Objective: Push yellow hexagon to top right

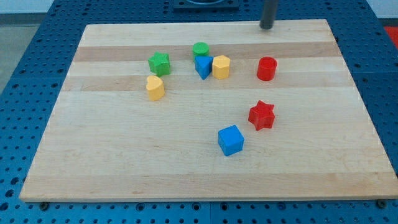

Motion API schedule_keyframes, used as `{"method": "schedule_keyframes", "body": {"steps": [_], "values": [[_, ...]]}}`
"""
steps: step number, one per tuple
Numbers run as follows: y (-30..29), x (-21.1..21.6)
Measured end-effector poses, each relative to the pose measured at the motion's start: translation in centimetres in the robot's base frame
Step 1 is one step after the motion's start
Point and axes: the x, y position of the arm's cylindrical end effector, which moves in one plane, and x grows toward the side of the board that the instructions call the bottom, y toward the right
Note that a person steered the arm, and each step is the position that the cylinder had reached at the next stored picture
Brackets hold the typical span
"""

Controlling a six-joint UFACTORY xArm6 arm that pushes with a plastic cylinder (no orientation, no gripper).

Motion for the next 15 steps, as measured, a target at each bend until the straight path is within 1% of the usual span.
{"method": "schedule_keyframes", "body": {"steps": [1, 4, 5, 6, 7, 10, 11, 12, 13, 15], "values": [[-4.1, 0.9], [-8.6, 6.7], [-11.5, 7.7], [-12.3, 8.8], [-12.3, 10.7], [-12.3, 18.8], [-12.2, 18.0], [-12.2, 15.4], [-10.9, 14.7], [-5.6, 14.8]]}}
